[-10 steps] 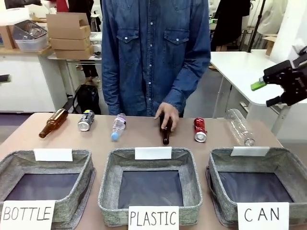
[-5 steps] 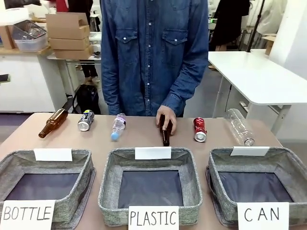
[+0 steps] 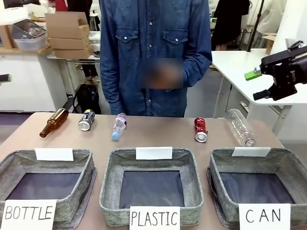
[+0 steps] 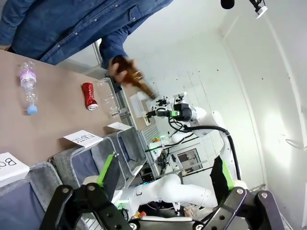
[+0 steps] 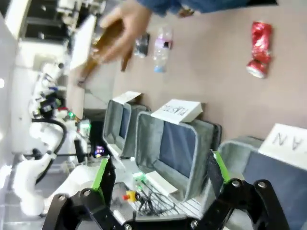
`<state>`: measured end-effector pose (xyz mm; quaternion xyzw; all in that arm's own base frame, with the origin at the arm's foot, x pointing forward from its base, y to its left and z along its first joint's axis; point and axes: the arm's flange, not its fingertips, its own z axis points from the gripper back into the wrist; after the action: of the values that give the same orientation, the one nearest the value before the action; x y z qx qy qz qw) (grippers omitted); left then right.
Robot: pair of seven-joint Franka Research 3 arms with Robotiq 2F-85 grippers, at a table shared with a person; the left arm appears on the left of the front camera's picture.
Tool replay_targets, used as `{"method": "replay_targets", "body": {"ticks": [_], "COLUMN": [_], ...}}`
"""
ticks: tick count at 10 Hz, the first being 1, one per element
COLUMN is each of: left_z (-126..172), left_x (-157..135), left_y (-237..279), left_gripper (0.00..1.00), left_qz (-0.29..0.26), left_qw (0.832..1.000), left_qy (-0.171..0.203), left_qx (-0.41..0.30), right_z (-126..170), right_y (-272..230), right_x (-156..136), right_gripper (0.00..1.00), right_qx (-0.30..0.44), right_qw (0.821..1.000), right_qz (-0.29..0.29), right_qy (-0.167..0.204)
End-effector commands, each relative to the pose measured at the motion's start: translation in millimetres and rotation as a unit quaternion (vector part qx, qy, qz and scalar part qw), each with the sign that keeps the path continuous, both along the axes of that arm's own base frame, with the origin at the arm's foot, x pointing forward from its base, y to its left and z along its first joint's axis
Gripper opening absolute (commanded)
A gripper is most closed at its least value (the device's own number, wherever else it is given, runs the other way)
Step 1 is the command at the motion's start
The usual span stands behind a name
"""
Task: Sort the can waste into the basket.
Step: Pick up the can waste from the table and place it in the right Fabric basket.
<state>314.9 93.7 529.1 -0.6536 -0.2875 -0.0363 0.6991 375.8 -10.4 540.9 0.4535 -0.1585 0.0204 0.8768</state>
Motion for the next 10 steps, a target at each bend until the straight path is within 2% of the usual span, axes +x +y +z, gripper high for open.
{"method": "replay_targets", "body": {"ticks": [1, 4, 5, 7, 10], "left_z": [3, 3, 3, 3, 3], "left_x": [1, 1, 1, 1, 1], "left_y": [-1, -1, -1, -1, -1], "left_gripper": [1.00, 1.00, 1.00, 1.00, 1.00], "left_qz": [-0.001, -0.001, -0.001, -0.001, -0.001], "left_qw": [1.000, 1.000, 1.000, 1.000, 1.000], "left_qy": [-0.016, -0.016, -0.016, -0.016, -0.016], "left_qx": [-0.006, -0.006, -0.006, -0.006, -0.006], "right_z": [0, -13, -18, -19, -8], "right_y": [-58, -111, -114, -96, -15], "right_x": [-13, -72, -76, -51, 23], "right_gripper": [1.00, 1.00, 1.00, 1.00, 1.00], "right_qx": [0.022, 0.040, 0.043, 0.040, 0.019], "right_qw": [1.000, 0.992, 0.989, 0.991, 0.995], "right_qz": [-0.017, -0.120, -0.144, -0.130, -0.088], "right_qy": [0.001, -0.006, -0.003, -0.012, -0.033]}}
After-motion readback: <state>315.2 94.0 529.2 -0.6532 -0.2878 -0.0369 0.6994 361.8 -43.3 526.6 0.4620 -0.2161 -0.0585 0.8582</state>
